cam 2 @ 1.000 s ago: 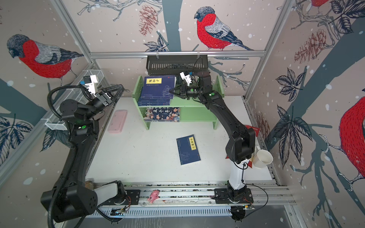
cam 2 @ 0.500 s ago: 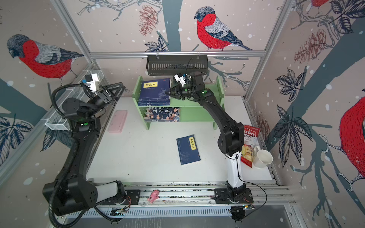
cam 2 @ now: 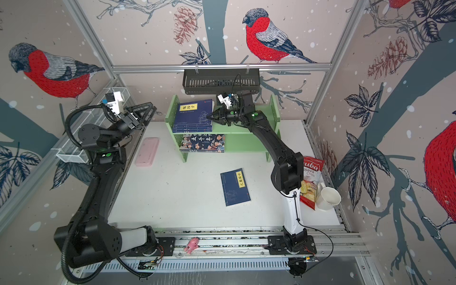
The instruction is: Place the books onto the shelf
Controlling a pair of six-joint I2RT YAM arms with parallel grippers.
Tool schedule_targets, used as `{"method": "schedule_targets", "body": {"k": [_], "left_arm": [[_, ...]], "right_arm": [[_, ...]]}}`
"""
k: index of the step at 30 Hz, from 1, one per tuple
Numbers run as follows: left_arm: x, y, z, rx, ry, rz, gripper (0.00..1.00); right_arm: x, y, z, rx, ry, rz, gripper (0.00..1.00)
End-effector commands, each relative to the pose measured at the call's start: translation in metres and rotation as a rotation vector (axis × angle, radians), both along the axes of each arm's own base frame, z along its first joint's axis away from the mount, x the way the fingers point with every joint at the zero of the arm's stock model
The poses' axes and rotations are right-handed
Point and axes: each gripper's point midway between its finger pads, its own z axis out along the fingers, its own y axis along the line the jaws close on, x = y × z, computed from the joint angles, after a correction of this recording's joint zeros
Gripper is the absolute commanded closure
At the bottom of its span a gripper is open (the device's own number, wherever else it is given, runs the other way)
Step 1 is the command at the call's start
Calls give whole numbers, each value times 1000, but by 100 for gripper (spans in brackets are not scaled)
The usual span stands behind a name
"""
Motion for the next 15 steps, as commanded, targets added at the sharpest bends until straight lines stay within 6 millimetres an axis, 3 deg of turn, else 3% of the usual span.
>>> {"method": "schedule_targets", "body": {"k": [1,15], "left_arm": [[-7,-2,7,6,-43,-15,22],[-10,-3,4,-7,-38,-23,22]], "right_arm": [[-1,1,5,14,-13,16,97],[-7,1,-6,-18,16,26,87]]}}
